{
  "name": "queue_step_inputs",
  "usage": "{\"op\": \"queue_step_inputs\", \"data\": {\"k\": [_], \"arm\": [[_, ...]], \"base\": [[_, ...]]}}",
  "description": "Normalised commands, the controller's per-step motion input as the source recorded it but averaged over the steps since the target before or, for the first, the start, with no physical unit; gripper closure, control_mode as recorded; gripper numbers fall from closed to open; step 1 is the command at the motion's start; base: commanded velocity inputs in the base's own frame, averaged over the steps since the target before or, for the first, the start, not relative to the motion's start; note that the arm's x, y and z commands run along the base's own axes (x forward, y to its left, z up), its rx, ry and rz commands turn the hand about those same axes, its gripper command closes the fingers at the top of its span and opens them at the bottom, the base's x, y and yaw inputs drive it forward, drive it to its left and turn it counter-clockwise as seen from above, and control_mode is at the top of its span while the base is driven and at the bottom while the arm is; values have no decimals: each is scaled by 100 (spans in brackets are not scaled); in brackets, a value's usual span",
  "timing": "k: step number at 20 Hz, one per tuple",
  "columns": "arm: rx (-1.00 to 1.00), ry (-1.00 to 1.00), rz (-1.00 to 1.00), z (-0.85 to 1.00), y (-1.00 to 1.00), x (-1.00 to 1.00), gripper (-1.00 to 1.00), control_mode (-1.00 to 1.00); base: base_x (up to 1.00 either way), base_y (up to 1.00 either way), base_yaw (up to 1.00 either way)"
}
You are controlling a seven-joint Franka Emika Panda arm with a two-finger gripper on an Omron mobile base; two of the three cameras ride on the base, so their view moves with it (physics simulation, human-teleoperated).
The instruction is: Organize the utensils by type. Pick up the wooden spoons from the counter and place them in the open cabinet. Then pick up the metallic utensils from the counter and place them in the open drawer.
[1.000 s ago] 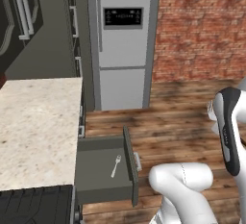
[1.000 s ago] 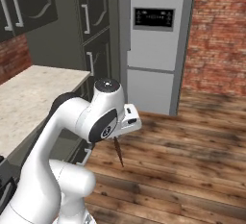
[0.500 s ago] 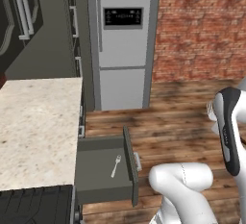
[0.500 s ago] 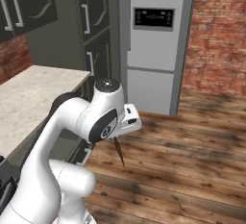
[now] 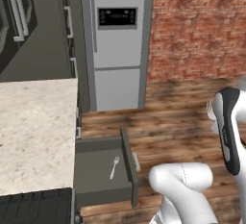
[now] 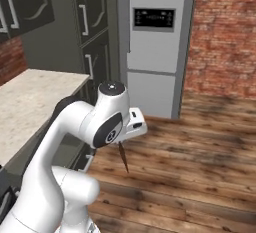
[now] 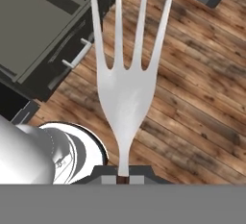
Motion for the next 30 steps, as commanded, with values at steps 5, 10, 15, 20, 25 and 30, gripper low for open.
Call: {"op": "queue_step_inputs", "data": {"k": [5,10,15,20,25,30], "arm": [[0,0,0,0,0,0,100,100],[0,0,0,0,0,0,100,100],[0,0,0,0,0,0,100,100],[0,0,0,0,0,0,100,100],[0,0,0,0,0,0,100,100],[0,0,0,0,0,0,100,100]], "base": [[2,49,-37],[10,58,-26],[-3,40,2],[0,9,14],[0,0,21],[0,1,18]]}}
